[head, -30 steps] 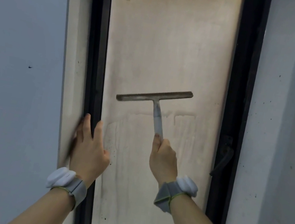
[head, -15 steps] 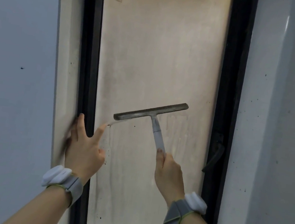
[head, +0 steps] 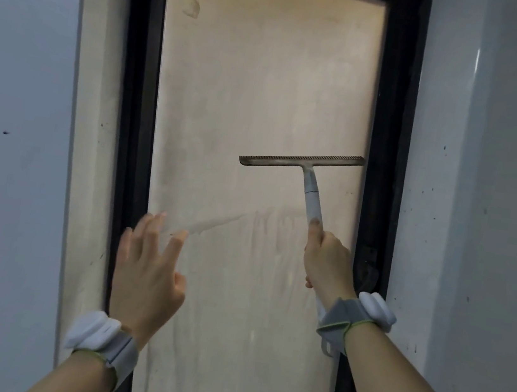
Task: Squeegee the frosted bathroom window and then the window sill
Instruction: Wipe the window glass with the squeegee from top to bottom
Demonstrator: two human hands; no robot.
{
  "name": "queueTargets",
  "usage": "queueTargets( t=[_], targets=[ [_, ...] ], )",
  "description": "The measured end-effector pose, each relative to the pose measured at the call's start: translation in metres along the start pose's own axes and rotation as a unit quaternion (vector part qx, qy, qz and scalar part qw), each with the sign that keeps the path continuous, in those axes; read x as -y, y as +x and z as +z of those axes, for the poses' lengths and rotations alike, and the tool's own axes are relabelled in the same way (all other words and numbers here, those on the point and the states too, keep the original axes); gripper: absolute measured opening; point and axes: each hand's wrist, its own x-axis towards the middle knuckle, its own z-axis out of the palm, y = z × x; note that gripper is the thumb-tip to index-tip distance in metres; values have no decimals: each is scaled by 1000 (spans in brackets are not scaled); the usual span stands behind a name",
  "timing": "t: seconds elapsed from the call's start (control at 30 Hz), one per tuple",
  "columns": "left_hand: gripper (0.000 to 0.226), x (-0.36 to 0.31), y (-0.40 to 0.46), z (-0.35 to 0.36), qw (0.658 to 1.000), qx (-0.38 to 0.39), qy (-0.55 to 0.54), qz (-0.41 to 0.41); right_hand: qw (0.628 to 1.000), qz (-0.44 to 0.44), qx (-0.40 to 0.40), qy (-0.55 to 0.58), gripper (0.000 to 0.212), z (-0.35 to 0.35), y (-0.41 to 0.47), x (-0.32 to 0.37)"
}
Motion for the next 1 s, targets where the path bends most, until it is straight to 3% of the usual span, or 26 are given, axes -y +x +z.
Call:
queueTargets(
  t=[0.23,1.0],
  targets=[
    [67,-10,31,-1,997,68,-44,15,999,-2,-39,-5,59,-1,2,-14],
    [72,-18,30,5,995,102,-10,-13,998,65,0,-9,76,33,-77,-80]
  ],
)
